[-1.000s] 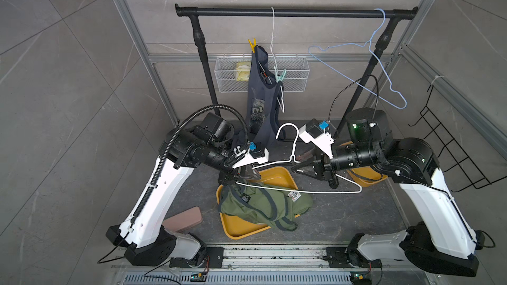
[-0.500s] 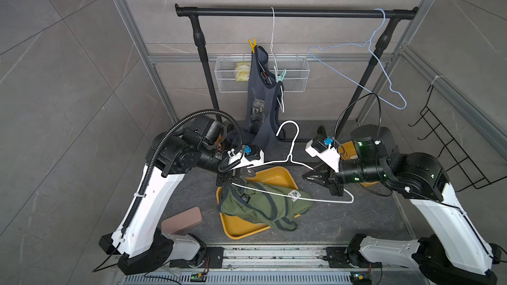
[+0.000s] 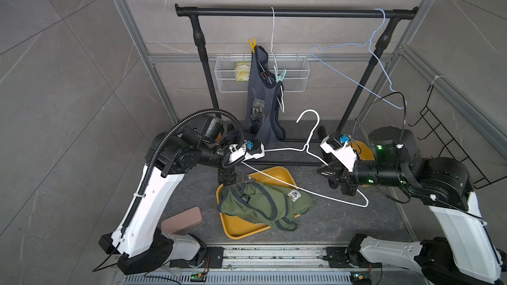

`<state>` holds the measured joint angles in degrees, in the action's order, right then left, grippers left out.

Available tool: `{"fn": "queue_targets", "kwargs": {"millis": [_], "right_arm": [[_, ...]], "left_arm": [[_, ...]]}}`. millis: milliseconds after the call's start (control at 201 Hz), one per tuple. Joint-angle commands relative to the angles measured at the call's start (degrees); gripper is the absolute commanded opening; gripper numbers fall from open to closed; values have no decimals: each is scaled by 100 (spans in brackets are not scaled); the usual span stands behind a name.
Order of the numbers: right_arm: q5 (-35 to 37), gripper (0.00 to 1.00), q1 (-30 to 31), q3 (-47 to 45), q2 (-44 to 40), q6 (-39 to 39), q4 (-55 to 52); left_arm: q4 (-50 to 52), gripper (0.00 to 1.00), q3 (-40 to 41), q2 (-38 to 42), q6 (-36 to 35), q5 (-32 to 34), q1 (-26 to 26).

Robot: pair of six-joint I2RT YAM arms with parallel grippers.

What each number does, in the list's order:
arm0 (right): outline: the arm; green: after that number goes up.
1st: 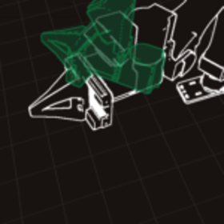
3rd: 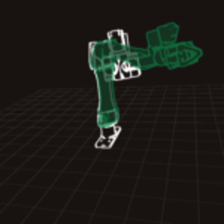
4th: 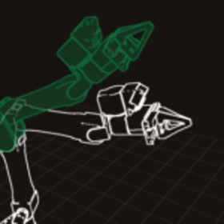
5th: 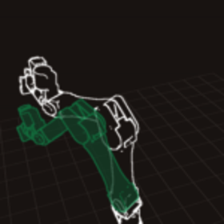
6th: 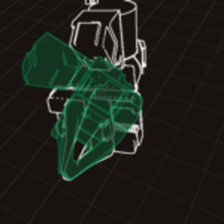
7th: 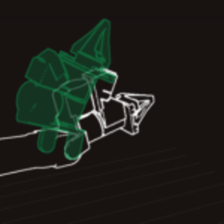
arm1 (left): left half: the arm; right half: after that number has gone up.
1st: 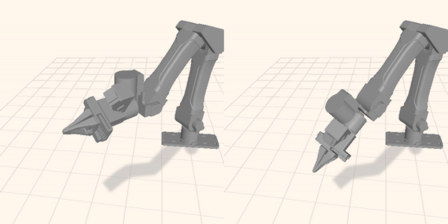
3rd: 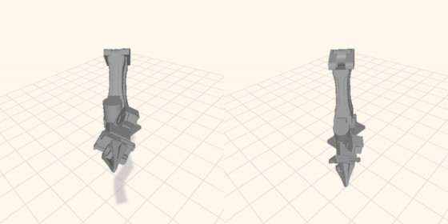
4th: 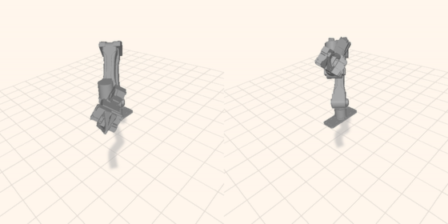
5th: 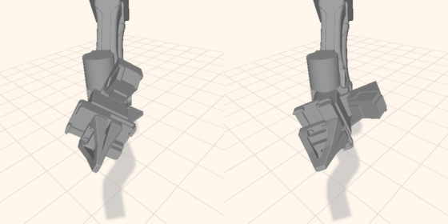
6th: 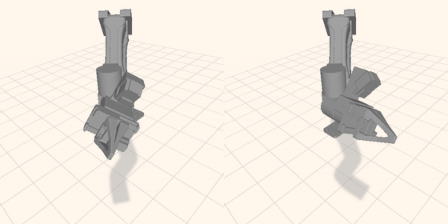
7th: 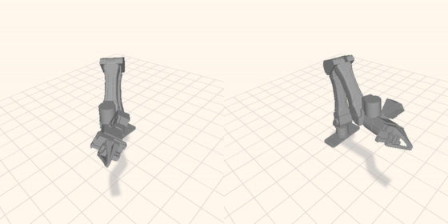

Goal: Remove the clothespins securing tank tops to the hanger
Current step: Place the hanger on the clothesline.

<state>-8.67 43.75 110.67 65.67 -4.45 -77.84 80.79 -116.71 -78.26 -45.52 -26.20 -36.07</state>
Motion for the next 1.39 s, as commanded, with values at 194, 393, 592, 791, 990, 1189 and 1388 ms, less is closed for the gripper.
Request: {"fn": "queue_targets", "kwargs": {"millis": [194,393,592,791,990,1189,1388], "right_arm": [[3443,0,-29,800,-153,1257,-1586],[4282,0,-27,1559,563,1325,-1426],[4588,0,-29,2573,1484,910,-480],[4818,0,-64,3106,2224,91,1182],[4976,0,-311,3277,2855,-623,2669],[4832,0,-737,3524,3379,-1012,3909],[4671,0,-1100,4444,4129,-1262,4420]], "left_arm": [[180,87,-415,144,243,-471,-14],[209,82,-338,203,247,-721,-14],[-412,81,511,332,610,-1092,-15],[-981,81,1328,215,845,-1030,-14],[-900,81,1537,78,636,-1056,-16],[-746,80,1276,-316,519,-1165,-14],[-217,80,569,-857,263,-1254,-14]]}}
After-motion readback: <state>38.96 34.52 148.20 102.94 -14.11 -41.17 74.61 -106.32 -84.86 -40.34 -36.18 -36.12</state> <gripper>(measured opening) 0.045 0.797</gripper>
